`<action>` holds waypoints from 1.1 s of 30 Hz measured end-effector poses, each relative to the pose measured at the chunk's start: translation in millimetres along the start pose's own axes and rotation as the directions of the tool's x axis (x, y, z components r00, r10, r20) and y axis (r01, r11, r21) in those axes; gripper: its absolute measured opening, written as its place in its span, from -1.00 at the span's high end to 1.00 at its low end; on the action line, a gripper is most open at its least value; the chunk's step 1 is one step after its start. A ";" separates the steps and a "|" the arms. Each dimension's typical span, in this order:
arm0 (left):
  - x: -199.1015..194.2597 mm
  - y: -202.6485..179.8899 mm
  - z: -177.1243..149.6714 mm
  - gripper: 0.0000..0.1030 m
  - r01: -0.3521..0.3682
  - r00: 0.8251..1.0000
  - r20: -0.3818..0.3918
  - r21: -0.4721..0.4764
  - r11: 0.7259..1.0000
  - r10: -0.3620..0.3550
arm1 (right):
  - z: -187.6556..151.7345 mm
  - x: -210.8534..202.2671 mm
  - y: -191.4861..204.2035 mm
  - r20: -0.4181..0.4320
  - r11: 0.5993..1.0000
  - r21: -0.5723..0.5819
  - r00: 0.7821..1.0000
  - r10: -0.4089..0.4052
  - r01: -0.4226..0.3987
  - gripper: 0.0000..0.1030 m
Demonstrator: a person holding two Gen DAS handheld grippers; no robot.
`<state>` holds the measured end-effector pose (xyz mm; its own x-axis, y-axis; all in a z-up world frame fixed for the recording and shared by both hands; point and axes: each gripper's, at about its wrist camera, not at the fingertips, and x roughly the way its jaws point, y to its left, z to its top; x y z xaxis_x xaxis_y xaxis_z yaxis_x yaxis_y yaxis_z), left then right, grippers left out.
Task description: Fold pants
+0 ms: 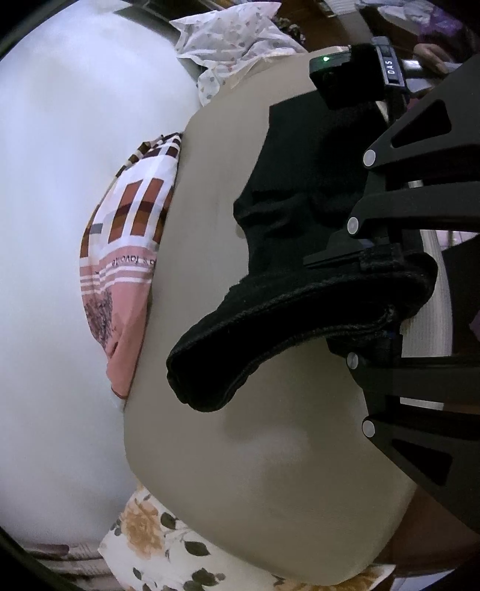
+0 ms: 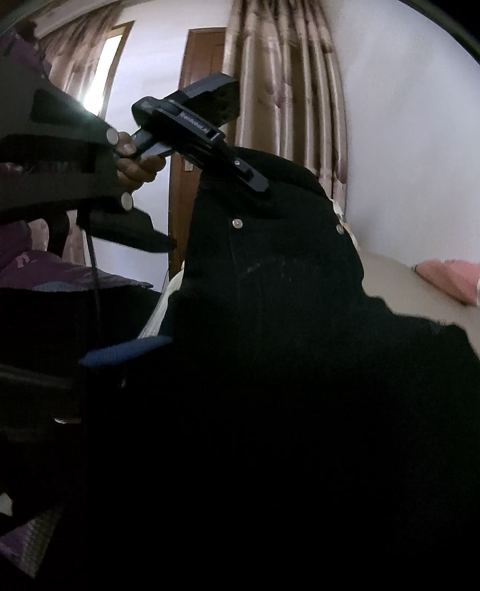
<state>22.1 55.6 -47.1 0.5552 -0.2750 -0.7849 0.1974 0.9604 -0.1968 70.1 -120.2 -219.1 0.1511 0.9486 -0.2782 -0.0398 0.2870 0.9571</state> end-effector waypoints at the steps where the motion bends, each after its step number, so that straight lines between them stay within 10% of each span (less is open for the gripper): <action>1: -0.9 -1.2 0.9 0.48 0.006 1.000 0.003 -0.003 1.000 -0.006 | -0.3 -3.2 0.0 0.005 1.000 0.000 1.000 0.005 -0.005 0.04; 33: -18.2 -49.4 29.5 0.48 0.173 0.983 0.059 -0.010 0.985 -0.172 | -45.0 -141.6 -40.9 0.308 0.994 0.108 0.950 -0.045 0.012 -0.39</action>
<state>26.0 11.8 -5.8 0.5595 -0.4384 -0.7034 0.2823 0.8987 -0.3356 5.9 -260.3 -222.4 0.4496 0.8473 -0.2828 0.0690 0.2827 0.9567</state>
